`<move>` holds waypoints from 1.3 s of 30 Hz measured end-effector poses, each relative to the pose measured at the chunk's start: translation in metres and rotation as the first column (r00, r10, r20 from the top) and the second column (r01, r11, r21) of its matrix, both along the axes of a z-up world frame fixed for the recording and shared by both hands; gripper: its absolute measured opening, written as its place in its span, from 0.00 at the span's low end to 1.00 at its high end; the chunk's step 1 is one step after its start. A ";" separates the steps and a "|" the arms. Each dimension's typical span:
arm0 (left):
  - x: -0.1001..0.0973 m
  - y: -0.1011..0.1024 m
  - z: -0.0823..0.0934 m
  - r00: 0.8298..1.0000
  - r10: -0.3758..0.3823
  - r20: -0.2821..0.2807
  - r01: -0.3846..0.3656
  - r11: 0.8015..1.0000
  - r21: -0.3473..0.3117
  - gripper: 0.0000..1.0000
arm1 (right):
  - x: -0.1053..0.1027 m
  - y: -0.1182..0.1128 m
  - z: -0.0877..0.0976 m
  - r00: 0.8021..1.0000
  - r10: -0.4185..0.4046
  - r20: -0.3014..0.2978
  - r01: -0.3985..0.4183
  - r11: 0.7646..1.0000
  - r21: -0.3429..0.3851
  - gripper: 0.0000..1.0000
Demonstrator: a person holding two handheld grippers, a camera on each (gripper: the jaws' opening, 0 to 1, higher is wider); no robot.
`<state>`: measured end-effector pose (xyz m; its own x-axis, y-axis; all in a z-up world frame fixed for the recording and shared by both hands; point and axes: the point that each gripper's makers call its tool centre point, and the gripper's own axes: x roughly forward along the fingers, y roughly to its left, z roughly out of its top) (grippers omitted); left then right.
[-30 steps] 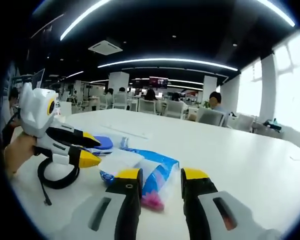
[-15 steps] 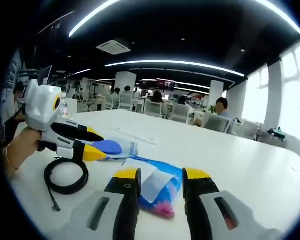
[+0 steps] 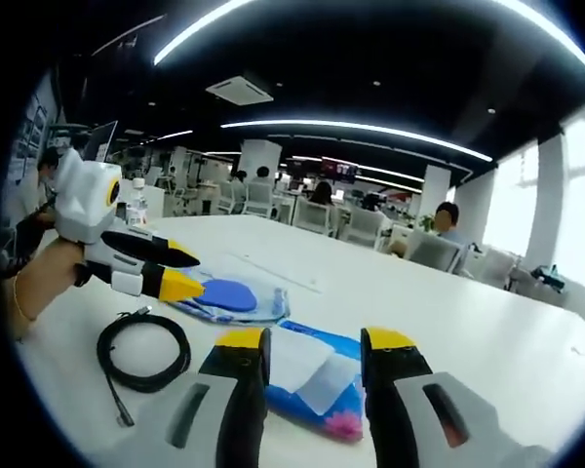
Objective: Arrange the tabletop items into an orderly group along one side of the table until the central work area is clear of visible clutter.
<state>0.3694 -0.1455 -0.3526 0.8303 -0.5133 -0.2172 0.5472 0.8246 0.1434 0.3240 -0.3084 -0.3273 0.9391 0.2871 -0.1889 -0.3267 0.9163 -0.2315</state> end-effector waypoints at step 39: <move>-0.033 0.097 -0.017 0.979 0.083 -0.186 -0.069 0.995 0.079 0.37 | 0.009 0.075 0.014 0.993 0.103 -0.053 -0.108 0.989 -0.103 0.40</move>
<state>0.3369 -0.0480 -0.3696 0.8067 -0.4279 -0.4076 0.5064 0.8561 0.1034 0.3328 -0.2333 -0.3137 0.8940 0.3600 -0.2669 -0.4330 0.8476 -0.3069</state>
